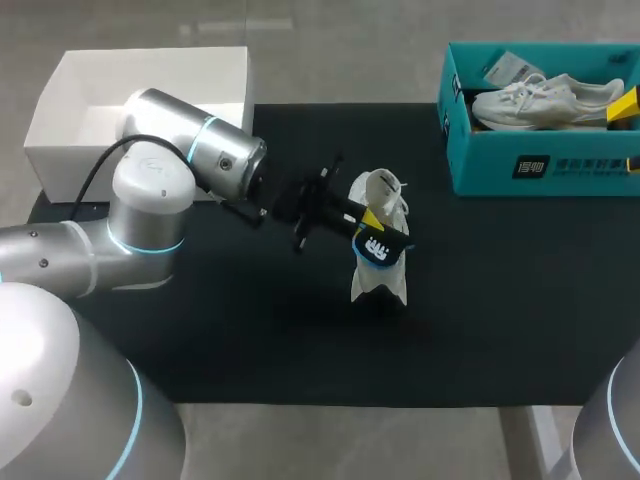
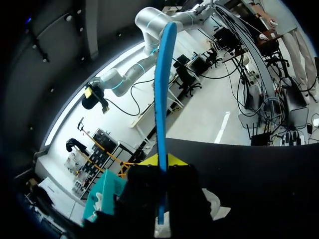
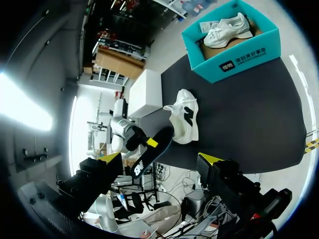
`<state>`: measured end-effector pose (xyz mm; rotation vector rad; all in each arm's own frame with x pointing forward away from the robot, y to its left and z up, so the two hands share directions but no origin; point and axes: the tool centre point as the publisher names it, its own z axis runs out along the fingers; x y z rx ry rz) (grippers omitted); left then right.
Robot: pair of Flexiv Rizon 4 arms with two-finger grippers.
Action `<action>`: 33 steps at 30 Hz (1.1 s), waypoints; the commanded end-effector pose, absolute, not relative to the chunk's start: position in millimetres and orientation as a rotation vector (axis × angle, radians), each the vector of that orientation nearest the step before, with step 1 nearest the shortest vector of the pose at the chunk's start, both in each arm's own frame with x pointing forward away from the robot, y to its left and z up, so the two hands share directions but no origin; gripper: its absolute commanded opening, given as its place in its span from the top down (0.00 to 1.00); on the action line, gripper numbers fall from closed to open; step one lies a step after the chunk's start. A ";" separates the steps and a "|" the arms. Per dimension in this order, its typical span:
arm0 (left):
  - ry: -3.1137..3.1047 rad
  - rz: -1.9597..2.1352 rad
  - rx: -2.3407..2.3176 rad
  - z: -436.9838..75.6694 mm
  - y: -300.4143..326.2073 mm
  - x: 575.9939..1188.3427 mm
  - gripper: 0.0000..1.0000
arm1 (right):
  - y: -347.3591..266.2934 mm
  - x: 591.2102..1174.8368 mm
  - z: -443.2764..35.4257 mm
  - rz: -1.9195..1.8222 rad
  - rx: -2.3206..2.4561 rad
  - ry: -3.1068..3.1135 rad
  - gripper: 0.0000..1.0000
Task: Take the shoe out of the shoebox, open the shoe tongue, remove and reinsert the insole, then place the shoe into the shoebox
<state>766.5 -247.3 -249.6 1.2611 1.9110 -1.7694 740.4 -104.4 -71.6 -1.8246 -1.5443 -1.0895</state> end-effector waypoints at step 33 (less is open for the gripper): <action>1.922 -1.683 1.043 -318.2 -264.8 811.4 1.00 | -104.6 740.7 -71.7 -1.086 -1.826 -1.544 0.00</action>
